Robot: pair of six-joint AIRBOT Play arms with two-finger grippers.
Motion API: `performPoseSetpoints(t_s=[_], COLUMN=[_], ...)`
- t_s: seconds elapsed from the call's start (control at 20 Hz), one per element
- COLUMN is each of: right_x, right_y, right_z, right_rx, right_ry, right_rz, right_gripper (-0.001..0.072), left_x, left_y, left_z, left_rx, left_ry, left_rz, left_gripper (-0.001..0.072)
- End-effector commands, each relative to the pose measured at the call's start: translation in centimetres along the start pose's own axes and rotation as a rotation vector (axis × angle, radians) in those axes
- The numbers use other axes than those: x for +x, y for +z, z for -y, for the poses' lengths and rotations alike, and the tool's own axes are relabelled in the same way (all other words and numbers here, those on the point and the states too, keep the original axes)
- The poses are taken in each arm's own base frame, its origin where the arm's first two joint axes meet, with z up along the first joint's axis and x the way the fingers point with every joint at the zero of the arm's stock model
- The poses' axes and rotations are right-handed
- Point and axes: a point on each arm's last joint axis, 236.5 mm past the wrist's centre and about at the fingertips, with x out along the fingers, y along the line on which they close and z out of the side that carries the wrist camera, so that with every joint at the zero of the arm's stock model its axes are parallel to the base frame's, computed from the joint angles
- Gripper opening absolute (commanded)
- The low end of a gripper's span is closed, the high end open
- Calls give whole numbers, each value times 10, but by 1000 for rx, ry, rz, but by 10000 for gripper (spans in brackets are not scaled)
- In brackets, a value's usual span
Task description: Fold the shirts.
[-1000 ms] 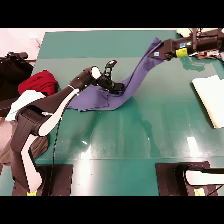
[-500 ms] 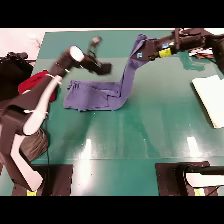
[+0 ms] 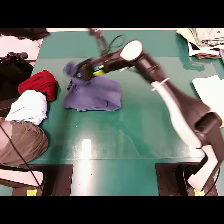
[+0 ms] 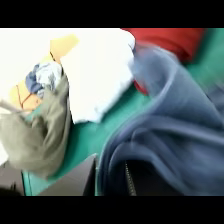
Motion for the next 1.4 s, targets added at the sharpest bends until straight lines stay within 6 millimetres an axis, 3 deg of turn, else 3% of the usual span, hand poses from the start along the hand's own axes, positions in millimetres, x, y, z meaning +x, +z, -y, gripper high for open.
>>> performPoseSetpoints(t_s=[0.0,0.05,0.2,0.3,0.4,0.45,0.5,0.55,0.6,0.65,0.7,0.75,0.9,1.05,1.1,1.2,1.25,1.35], right_x=[45,31,-32,-81,-129,-144,-152,-153,-145,-132,-116,-98,-40,5,13,21,19,-3], right_y=[-9,-12,-35,-64,-105,-129,-157,-179,-194,-204,-209,-208,-193,-174,-168,-147,-134,-102], right_z=[-2,9,71,118,164,183,198,207,209,209,205,201,193,188,189,196,200,212], right_rx=[-8,0,37,169,339,429,552,656,745,810,818,823,801,802,782,740,720,688], right_ry=[-2,-30,-175,-257,-339,-369,-381,-366,-327,-285,-239,-207,-158,-131,-133,-147,-156,-169], right_rz=[27,15,-71,-115,-130,-132,-142,-149,-146,-142,-148,-148,-131,-97,-86,-31,-1,72], right_gripper=[227,226,226,226,234,405,648,694,691,658,552,520,520,505,418,113,24,24], left_x=[-41,-41,-40,-38,-37,-36,-33,-30,-27,-22,-18,-14,-7,-6,-6,-7,-7,-7], left_y=[11,9,3,0,-1,-2,-3,-4,-5,-7,-9,-11,-19,-24,-26,-31,-33,-36], left_z=[-23,-23,-20,-19,-13,-10,-4,3,9,18,26,35,57,66,66,67,68,73], left_rx=[-5,-2,-6,-9,-5,-2,5,12,22,35,55,68,92,98,98,98,96,95], left_ry=[60,63,51,47,34,28,16,6,-5,-19,-33,-47,-80,-98,-99,-104,-108,-122], left_rz=[29,20,-3,-14,-20,-22,-26,-27,-28,-29,-29,-31,-49,-64,-71,-94,-103,-112], left_gripper=[20,20,20,20,20,20,20,20,20,20,20,20,20,20,20,20,20,19])
